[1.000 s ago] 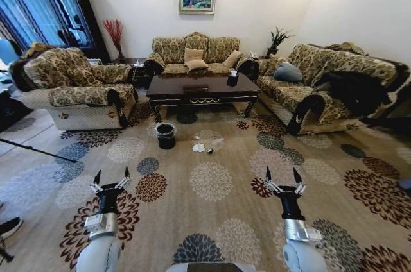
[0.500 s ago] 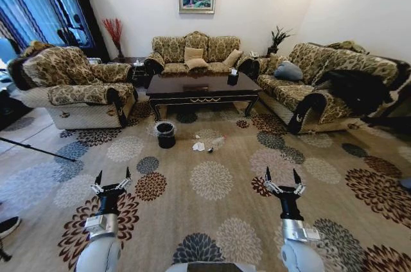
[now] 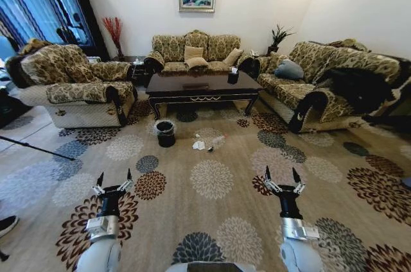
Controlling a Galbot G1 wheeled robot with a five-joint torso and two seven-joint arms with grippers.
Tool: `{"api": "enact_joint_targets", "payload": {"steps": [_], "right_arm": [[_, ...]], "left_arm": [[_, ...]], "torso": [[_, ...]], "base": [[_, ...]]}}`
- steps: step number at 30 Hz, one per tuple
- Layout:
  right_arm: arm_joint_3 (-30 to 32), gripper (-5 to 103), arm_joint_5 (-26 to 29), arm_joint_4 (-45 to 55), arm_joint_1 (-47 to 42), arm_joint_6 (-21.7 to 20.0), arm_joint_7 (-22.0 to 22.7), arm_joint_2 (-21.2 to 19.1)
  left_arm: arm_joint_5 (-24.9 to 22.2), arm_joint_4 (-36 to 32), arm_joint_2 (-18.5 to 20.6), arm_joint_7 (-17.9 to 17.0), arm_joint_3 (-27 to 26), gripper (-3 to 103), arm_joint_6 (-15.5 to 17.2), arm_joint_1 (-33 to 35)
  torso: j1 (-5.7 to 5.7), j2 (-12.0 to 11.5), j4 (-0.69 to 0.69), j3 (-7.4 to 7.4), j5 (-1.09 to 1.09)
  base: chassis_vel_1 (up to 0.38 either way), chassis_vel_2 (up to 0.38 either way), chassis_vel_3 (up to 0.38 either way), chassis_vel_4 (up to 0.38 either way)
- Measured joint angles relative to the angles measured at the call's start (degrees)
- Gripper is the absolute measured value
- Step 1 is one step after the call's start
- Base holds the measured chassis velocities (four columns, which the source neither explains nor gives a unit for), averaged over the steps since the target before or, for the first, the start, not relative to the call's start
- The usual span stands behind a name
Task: Move to the front of the table and pick up the trash from the floor, then place it into the trash bin.
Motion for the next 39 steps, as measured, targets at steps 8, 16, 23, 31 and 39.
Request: {"api": "enact_joint_targets", "payload": {"steps": [8,16,23,31,39], "right_arm": [[-0.74,100,1.22,2.77,-2.09,-4.12,0.43,-3.7],[-1.15,100,5.29,4.21,-3.4,-3.62,-10.32,-5.79],[-1.16,100,3.35,6.61,-5.51,-8.95,-9.74,-4.82],[0.26,100,-2.03,8.16,-6.26,-11.06,-7.54,-4.23],[-0.1,100,-5.06,10.2,-6.82,-12.37,-1.65,-3.45]], "left_arm": [[-1.13,-1.01,1.66,3.6,-0.16,100,-0.28,0.18],[-1.78,-1.83,2.43,5.72,0.03,100,-0.27,0.41],[-1.45,-1.53,3.04,5.95,0.09,100,-0.63,0.37],[-1.05,-1.3,3.3,5.95,0.23,100,-0.8,0.19],[0.12,-1.39,2.87,5.96,0.82,100,-1.13,0.24]], "torso": [[-1.12,-2.52,0.0,-1.4,0.0],[-1.95,-4.43,0.0,-2.48,0.0],[-2.89,-6.44,0.01,-3.56,0.0],[-3.67,-8.34,0.0,-4.68,0.0],[-4.66,-10.71,0.0,-6.05,0.0]], "base": [[0.0,0.0,0.0,0.0],[0.0,0.0,0.0,0.0],[0.0,0.0,0.0,0.0],[0.0,0.0,0.0,0.0],[0.0,0.0,0.0,0.0]]}}
